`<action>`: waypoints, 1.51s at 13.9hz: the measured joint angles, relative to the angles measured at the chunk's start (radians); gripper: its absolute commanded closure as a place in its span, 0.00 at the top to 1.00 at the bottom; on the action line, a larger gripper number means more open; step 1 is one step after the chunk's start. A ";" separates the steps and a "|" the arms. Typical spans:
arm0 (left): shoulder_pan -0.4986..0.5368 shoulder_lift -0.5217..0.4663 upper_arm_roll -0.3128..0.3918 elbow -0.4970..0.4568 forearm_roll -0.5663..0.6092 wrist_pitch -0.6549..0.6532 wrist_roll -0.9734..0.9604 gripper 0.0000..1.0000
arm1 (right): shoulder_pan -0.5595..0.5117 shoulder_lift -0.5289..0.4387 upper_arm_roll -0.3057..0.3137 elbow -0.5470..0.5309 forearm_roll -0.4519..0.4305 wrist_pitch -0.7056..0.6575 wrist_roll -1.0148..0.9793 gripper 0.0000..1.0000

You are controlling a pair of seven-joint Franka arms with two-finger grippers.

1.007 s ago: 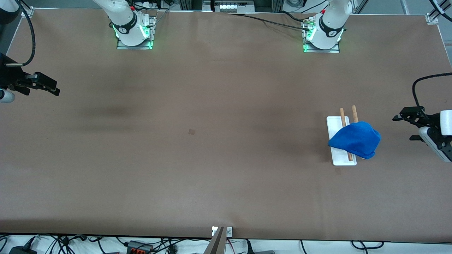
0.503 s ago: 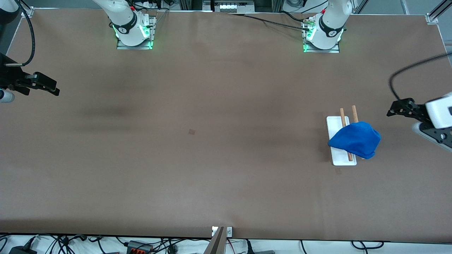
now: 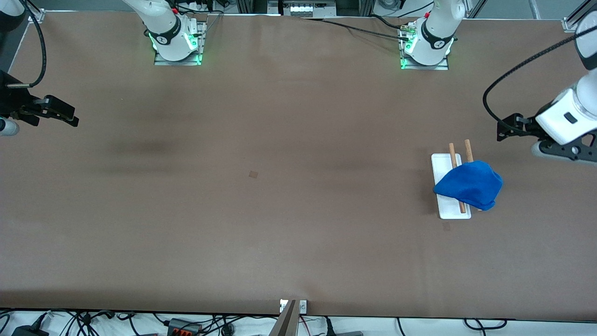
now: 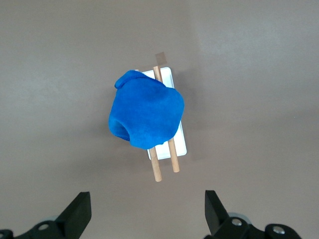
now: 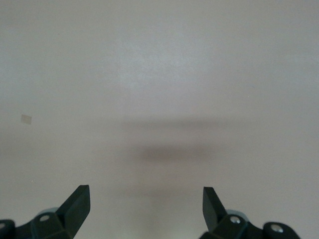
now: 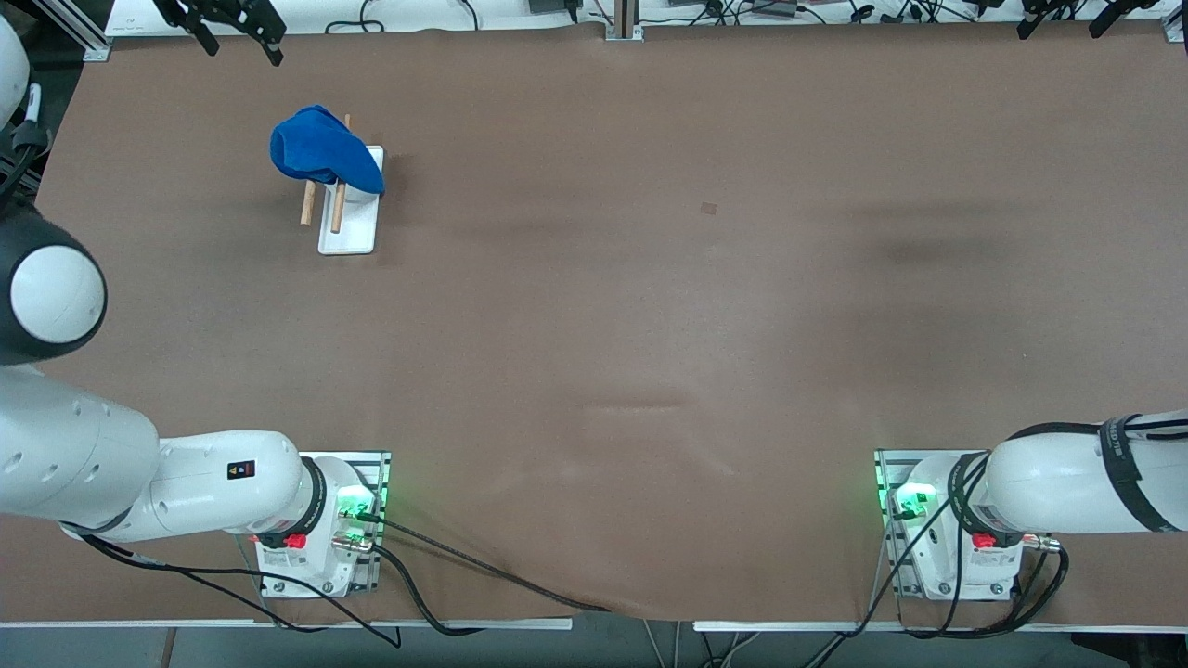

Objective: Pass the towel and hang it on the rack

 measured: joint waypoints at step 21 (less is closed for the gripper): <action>-0.058 -0.115 0.052 -0.144 -0.049 0.021 -0.038 1.00 | -0.002 0.002 0.003 0.000 0.000 -0.001 0.000 1.00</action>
